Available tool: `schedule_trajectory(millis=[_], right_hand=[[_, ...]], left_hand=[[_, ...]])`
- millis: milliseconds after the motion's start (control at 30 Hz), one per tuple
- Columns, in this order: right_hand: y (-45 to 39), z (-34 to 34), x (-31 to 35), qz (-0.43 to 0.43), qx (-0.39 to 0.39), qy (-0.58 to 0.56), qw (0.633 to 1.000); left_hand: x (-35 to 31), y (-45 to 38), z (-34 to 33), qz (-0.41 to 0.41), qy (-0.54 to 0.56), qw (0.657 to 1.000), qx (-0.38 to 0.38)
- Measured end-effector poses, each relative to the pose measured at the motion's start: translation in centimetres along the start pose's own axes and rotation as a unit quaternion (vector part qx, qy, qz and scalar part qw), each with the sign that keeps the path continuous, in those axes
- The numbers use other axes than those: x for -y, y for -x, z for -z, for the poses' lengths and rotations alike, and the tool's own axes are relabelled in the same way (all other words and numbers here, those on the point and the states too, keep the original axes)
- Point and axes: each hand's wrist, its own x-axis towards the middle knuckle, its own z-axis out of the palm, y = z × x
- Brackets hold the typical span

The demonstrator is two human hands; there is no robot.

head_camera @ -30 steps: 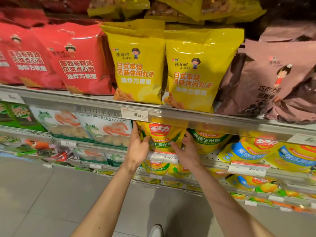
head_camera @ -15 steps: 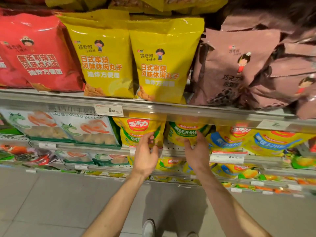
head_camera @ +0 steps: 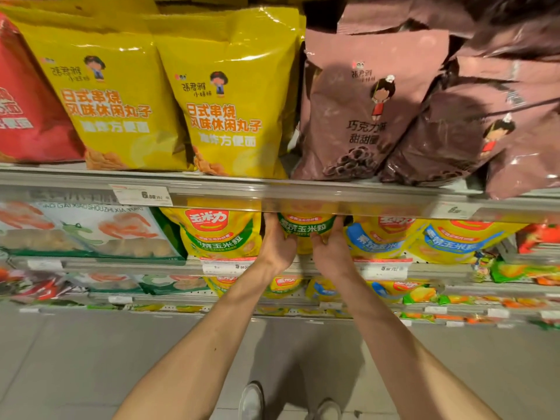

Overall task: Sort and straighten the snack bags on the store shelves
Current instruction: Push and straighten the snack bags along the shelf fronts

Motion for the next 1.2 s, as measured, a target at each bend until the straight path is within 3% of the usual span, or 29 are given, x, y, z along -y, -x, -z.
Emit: schedule_trajectory(millis=[367, 600, 700, 867, 1200], right_hand=[[-1.0, 0.1, 0.3, 0.013, -0.044, -0.008, 0.999], [-1.0, 1.4, -0.3, 0.021, -0.024, -0.014, 0.999], [-0.9, 2.0, -0.6, 0.028, -0.023, -0.007, 0.999], [-1.3, 2.3, -1.3, 0.033, -0.043, -0.013, 0.998], [-1.0, 2.3, -1.6, 0.054, -0.056, 0.046, 0.996]], left_hand=[[-2.4, -0.9, -0.4, 0.037, -0.013, 0.999, -0.021], [2.1, -3.1, -0.9, 0.011, -0.071, 0.996, -0.052], [-1.5, -0.5, -0.9, -0.003, -0.083, 0.995, -0.053], [-1.7, 1.7, -1.7, -0.039, -0.103, 0.993, -0.049], [-2.3, 3.6, -0.4, 0.048, -0.083, 0.995, -0.031]])
